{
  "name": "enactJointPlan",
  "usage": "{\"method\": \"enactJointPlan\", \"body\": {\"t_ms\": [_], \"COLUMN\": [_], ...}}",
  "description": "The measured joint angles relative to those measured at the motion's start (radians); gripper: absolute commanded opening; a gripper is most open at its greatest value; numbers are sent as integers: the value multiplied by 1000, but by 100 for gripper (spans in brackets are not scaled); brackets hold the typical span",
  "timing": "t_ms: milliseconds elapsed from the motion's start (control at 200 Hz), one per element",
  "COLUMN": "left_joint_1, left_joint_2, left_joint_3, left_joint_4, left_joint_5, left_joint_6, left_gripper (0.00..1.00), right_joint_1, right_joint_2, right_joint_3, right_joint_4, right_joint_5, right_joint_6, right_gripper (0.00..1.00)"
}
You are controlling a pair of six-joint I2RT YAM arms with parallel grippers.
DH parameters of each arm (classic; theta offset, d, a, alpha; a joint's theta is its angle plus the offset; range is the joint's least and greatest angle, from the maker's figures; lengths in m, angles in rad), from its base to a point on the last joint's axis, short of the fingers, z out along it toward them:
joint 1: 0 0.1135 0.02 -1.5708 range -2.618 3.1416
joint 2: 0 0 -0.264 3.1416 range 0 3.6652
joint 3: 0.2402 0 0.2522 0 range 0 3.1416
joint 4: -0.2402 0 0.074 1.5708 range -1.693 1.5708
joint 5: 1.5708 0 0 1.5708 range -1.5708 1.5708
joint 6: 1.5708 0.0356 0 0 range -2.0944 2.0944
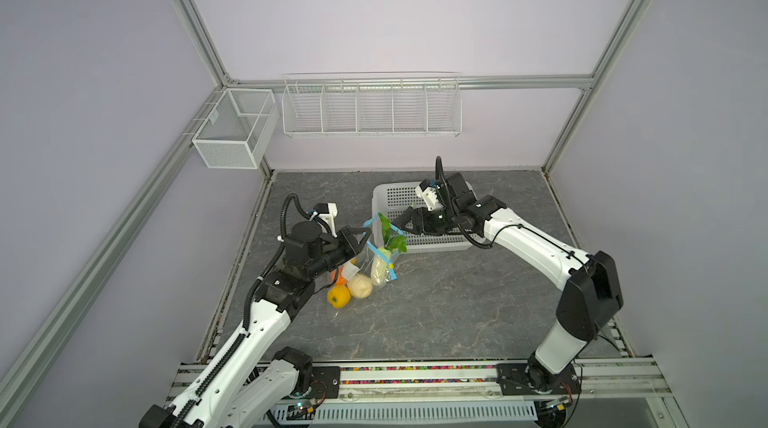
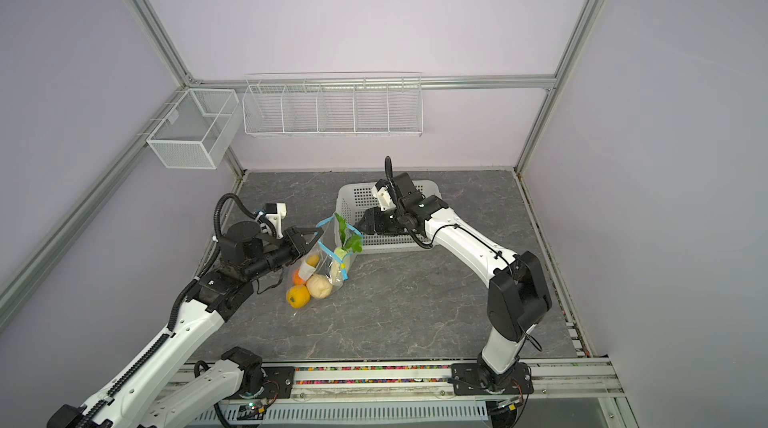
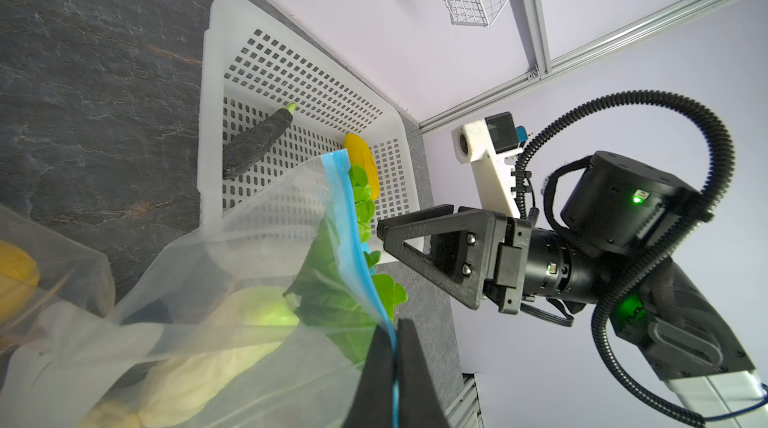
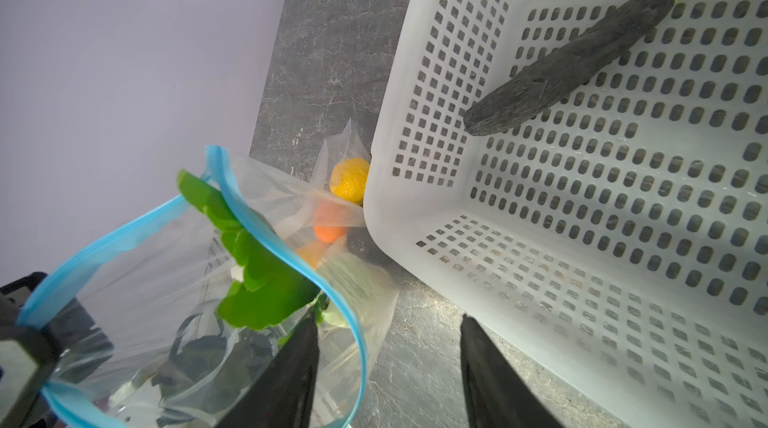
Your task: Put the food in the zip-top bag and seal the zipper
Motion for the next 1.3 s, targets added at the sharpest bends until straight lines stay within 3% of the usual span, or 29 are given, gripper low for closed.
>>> {"method": "enactJointPlan", "body": {"t_ms": [415,705,825,1299], "left_joint_1": [0,0,0,0], "left_joint_2": [0,-5,-6,-24], "left_joint_3": [0,0,3,168], "left_joint_4": [0,-6,-11,-172], "left_joint_5": [0,0,-1,-55], "left_joint_6": [0,0,0,43], "left_gripper": [0,0,0,0], "right_joint_1": [37,54,56,85], "right_joint_2": [38,47,47,24], "right_joint_3": [0,-1,0,98], "right_joint_4": [-6,-6,-5,-26], "right_joint_5": [-27,-57,-69,-75], "right_joint_6": [-11,-19,-13,-11], "right_gripper": [43,14,8,7]}}
